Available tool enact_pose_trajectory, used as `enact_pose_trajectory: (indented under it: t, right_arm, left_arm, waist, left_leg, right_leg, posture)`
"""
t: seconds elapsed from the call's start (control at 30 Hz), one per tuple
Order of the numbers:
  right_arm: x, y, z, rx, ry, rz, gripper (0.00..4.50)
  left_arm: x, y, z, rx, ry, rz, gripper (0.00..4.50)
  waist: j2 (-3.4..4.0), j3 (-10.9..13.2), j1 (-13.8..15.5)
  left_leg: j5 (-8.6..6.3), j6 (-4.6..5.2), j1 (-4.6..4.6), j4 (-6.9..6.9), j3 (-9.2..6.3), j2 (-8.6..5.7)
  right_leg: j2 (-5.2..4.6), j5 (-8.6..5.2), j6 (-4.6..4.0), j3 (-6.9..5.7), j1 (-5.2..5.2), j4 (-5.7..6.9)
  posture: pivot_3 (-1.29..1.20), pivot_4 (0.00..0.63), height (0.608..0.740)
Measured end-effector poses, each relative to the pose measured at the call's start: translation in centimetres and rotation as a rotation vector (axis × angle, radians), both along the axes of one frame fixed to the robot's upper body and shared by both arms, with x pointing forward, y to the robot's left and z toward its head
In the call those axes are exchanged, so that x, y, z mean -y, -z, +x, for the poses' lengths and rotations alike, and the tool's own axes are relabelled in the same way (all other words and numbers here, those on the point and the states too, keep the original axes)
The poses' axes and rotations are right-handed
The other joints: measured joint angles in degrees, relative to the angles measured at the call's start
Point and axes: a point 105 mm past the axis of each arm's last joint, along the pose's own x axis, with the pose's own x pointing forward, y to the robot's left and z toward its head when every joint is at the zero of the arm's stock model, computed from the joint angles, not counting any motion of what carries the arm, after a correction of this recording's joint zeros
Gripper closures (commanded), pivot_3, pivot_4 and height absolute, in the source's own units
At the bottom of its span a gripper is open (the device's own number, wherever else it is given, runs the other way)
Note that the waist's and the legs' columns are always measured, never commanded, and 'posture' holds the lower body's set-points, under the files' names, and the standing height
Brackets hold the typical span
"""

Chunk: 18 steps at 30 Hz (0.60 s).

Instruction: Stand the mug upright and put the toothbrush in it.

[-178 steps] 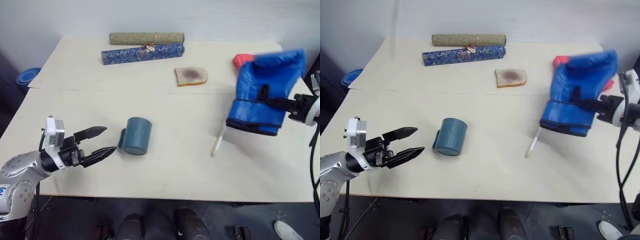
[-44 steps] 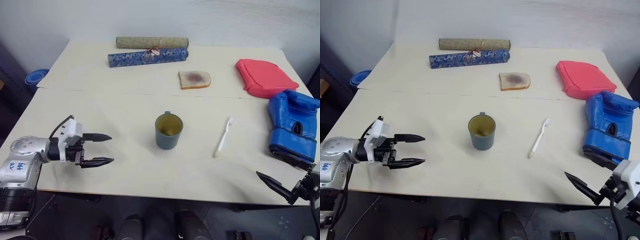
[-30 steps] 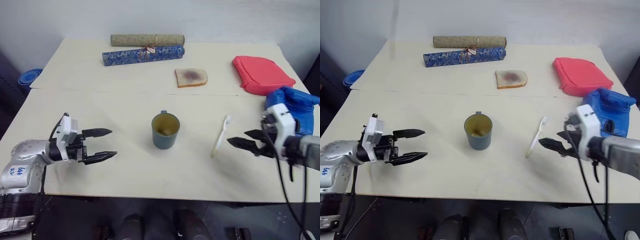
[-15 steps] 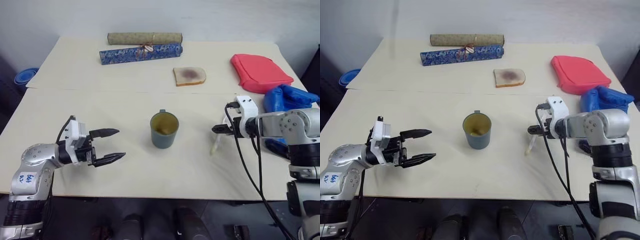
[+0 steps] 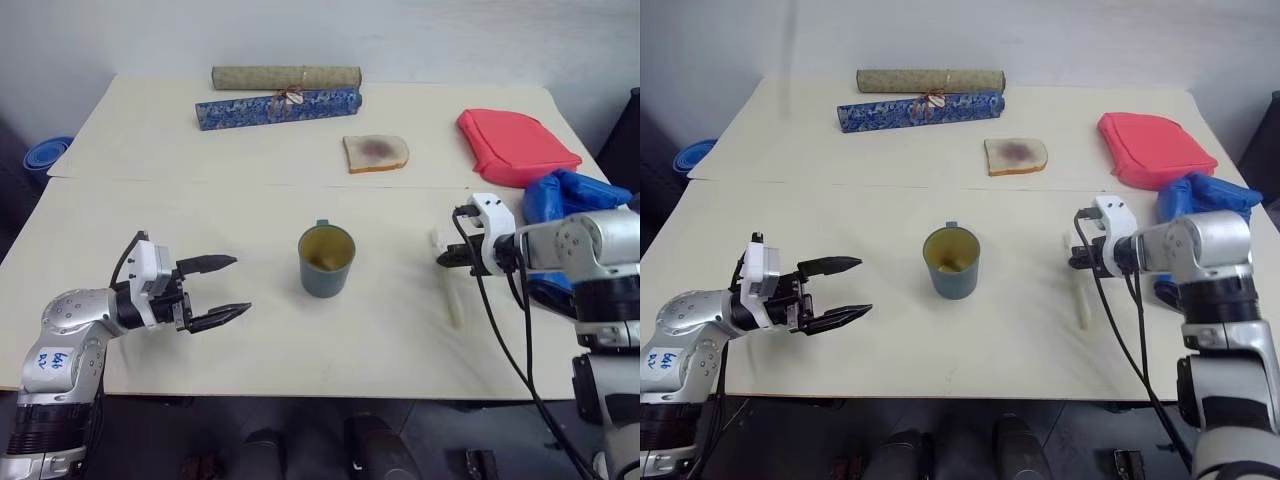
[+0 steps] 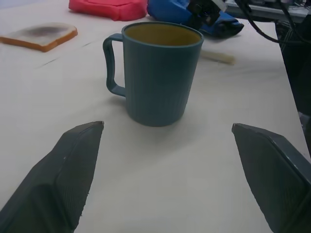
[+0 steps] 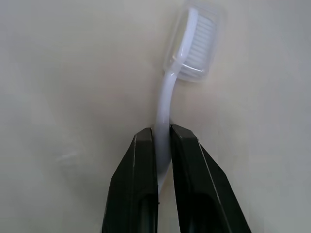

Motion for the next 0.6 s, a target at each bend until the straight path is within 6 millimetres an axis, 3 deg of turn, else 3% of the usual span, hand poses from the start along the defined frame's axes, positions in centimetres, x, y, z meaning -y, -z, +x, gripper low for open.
enact_pose_trajectory:
  t: [0.07, 0.13, 0.23, 0.27, 0.4, 0.5, 0.6]
  right_arm:
    - [-1.4, -2.2, -0.3, 0.158, -0.129, 0.115, 4.42]
    - [-3.7, -7.0, -0.9, 0.453, -0.268, 0.300, 4.42]
    - [-6.4, -12.8, -3.5, 0.777, -0.428, 0.501, 4.42]
    - [-7.2, -13.8, -4.5, 0.843, -0.471, 0.544, 4.42]
    - [-12.2, -15.3, -8.0, 0.929, -0.652, 0.702, 4.42]
    - [-14.1, -15.7, -8.1, 0.984, -0.642, 0.765, 4.42]
    - [-15.1, -15.1, -7.0, 1.043, -0.624, 0.715, 4.42]
  left_arm:
    - [0.0, -0.3, 0.1, -0.007, -0.009, -0.031, 0.00]
    - [0.2, -0.7, 0.0, -0.022, -0.005, -0.063, 0.00]
    - [0.6, -1.0, -0.1, -0.054, 0.008, -0.101, 0.00]
    - [0.7, -0.9, -0.2, -0.065, 0.010, -0.104, 0.00]
    - [0.7, -0.8, -0.2, -0.082, 0.009, -0.105, 0.00]
    - [0.9, -0.8, -0.1, -0.087, 0.011, -0.105, 0.00]
    - [1.0, -0.8, -0.1, -0.089, 0.016, -0.108, 0.00]
  waist:
    - [0.24, 0.1, 0.1]
    - [0.30, 0.2, -0.2]
    - [0.31, 0.2, -0.2]
    - [0.31, 0.2, -0.2]
    - [0.31, 0.2, -0.3]
    - [0.31, 0.2, -0.2]
    - [0.31, 0.2, -0.1]
  left_leg:
    - [-0.01, 0.02, -0.03, 0.01, 0.01, -0.05]
    - [-0.01, 0.01, -0.03, 0.00, 0.04, 0.01]
    - [0.03, -0.09, 0.01, 0.00, -0.05, 0.13]
    - [0.05, -0.12, 0.01, 0.00, -0.09, 0.13]
    - [0.08, -0.18, 0.02, 0.03, -0.12, 0.12]
    - [0.09, -0.19, 0.02, 0.04, -0.14, 0.04]
    - [0.10, -0.18, 0.01, 0.05, -0.19, -0.06]
  right_leg:
    - [-0.02, 0.01, 0.02, 0.01, -0.02, 0.00]
    - [0.09, 0.01, 0.03, 0.04, -0.05, 0.01]
    - [0.23, 0.01, 0.02, -0.01, -0.03, 0.09]
    - [0.22, 0.01, 0.02, -0.02, -0.04, 0.11]
    - [0.18, 0.01, 0.02, -0.02, -0.04, 0.17]
    - [0.12, 0.02, 0.01, -0.04, -0.05, 0.18]
    - [0.02, 0.02, 0.01, -0.11, -0.03, 0.17]
  posture:
    - [0.00, 0.150, 0.740]
    - [0.00, 0.150, 0.740]
    - [0.00, 0.150, 0.740]
    - [0.00, 0.150, 0.740]
    - [0.00, 0.150, 0.740]
    - [0.00, 0.150, 0.740]
    - [0.00, 0.150, 0.740]
